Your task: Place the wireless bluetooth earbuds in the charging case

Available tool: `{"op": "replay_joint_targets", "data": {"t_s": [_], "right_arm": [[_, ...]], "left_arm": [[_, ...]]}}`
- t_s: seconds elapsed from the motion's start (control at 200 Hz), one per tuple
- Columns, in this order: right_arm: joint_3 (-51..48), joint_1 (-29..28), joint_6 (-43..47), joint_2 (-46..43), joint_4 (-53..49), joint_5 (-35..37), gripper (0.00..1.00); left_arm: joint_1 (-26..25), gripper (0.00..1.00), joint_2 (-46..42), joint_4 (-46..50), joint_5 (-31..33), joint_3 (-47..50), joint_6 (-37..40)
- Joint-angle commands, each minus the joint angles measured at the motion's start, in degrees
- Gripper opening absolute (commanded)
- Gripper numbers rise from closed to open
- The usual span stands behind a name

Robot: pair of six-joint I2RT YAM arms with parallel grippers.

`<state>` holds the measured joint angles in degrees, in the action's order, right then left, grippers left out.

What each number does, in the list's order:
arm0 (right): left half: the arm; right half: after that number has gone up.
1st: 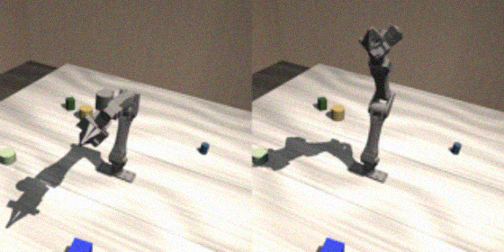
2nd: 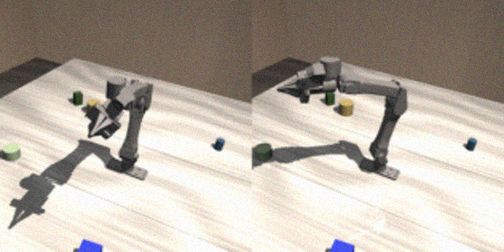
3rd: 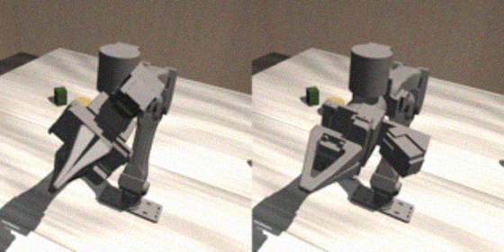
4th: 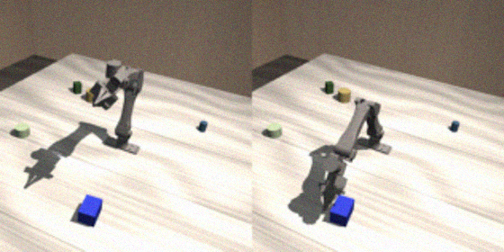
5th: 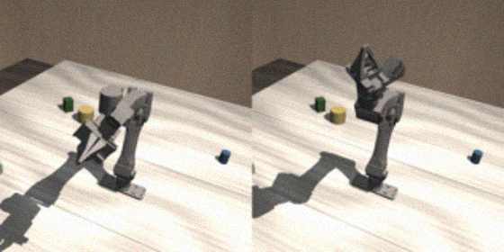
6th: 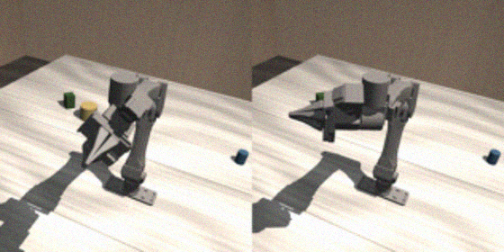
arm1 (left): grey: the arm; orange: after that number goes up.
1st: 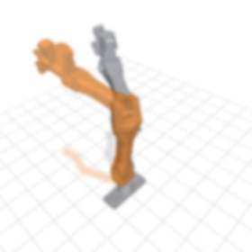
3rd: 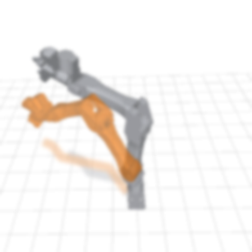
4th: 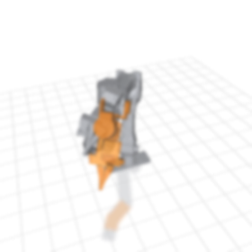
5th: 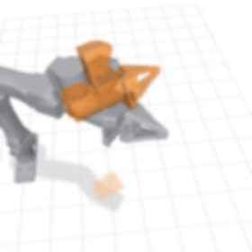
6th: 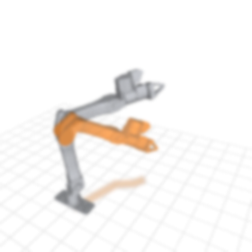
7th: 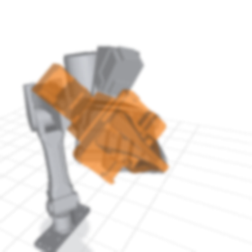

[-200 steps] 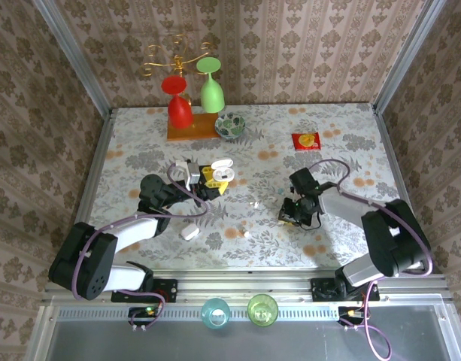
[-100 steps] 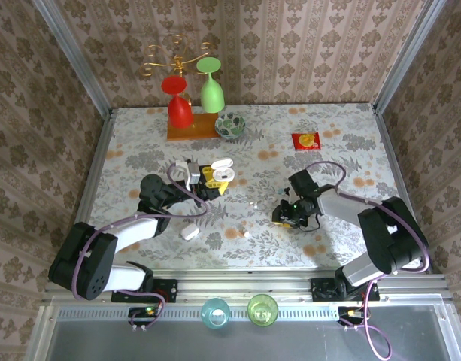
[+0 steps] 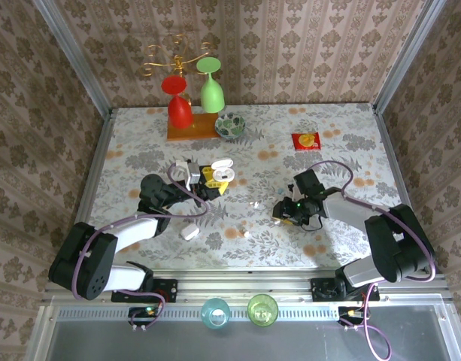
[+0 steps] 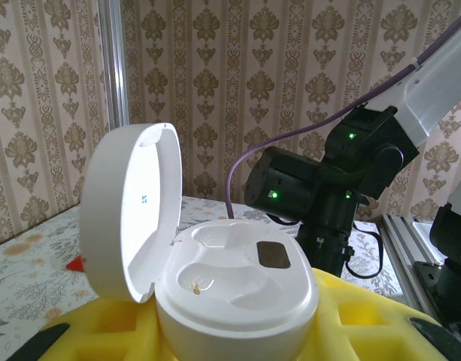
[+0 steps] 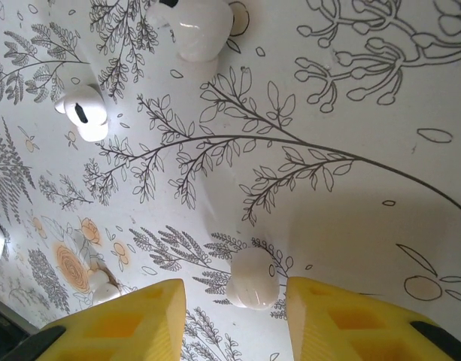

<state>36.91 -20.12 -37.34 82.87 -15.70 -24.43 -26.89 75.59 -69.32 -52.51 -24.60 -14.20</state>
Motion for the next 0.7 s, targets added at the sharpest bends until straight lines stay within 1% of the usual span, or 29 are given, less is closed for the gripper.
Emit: {"op": "replay_joint_targets", "data": {"t_s": [0.0,0.395,0.695], "right_arm": [[-1.0,0.1,-0.7,0.1,2.1,-0.7,0.42],[-2.3,0.1,-1.0,2.1,4.3,-3.0,0.4],[-3.1,0.3,-2.2,1.7,7.6,-5.2,0.39]], "left_arm": [[0.4,0.25,-0.6,-1.0,-0.3,-0.6,-0.1],[0.4,0.25,-0.5,-0.9,-0.5,-0.7,-0.1],[0.4,0.25,-0.4,-0.9,-0.4,-0.8,-0.2]]}}
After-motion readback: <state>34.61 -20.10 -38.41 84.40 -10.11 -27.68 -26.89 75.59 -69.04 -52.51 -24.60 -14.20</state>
